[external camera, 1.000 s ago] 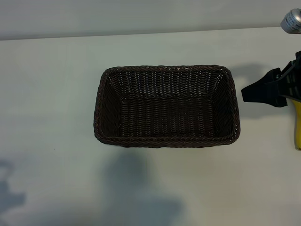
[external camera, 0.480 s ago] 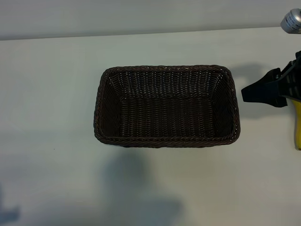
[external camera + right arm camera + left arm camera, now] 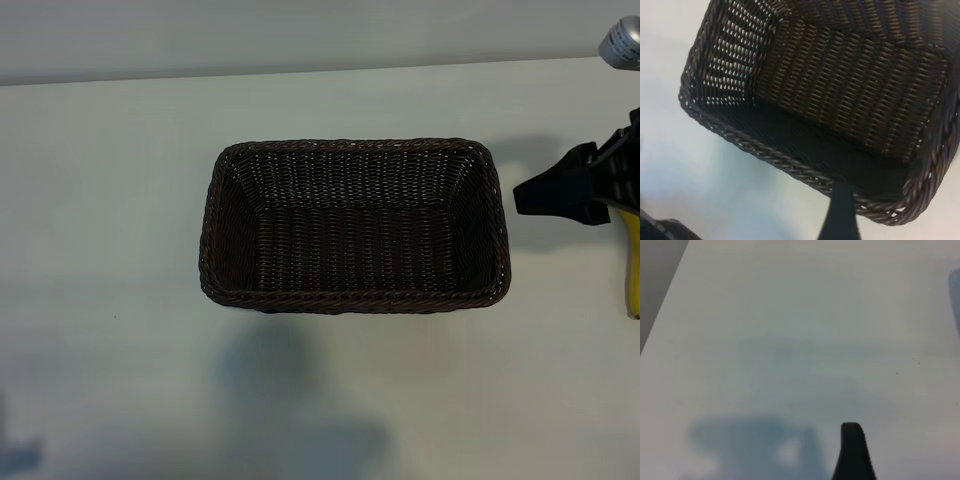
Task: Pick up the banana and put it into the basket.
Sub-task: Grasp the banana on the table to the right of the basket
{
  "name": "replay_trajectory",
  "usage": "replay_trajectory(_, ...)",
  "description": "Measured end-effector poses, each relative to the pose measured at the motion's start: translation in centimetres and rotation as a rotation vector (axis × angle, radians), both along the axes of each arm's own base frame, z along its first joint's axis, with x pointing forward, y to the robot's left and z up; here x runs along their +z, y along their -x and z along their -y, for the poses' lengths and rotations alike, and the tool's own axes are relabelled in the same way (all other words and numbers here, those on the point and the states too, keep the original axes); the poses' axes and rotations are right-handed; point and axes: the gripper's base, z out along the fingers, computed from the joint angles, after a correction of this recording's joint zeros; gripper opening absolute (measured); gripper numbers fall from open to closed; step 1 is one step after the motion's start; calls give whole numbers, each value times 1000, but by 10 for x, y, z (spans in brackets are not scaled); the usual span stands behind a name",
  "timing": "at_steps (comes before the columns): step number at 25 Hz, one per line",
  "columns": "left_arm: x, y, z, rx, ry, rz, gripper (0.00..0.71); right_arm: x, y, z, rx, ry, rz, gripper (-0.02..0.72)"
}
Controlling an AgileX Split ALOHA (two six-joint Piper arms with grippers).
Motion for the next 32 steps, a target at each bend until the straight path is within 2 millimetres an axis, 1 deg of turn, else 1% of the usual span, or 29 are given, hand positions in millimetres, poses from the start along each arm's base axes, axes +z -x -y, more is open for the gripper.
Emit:
replay_trajectory(3, 0, 0, 0, 0, 0, 0, 539, -1, -2, 3, -37, 20, 9, 584)
replay_trajectory(7, 0, 0, 0, 0, 0, 0, 539, 0, -15, 8, -104, 62, 39, 584)
replay_trajectory(15, 0, 0, 0, 0, 0, 0, 539, 17, -61, 13, -108, 169, -4, 584)
replay_trajectory(18, 0, 0, 0, 0, 0, 0, 539, 19, -75, 17, -130, 221, -11, 584)
replay_trajectory(20, 0, 0, 0, -2, -3, 0, 539, 13, -82, 21, -146, 276, -31, 584)
replay_trajectory(23, 0, 0, 0, -2, -3, 0, 539, -2, -89, 28, -160, 370, -76, 584)
replay_trajectory(28, 0, 0, 0, -2, -3, 0, 540, -24, -97, 41, -187, 521, -146, 584)
replay_trajectory(32, 0, 0, 0, -2, -3, 0, 540, -36, -101, 47, -204, 584, -181, 584)
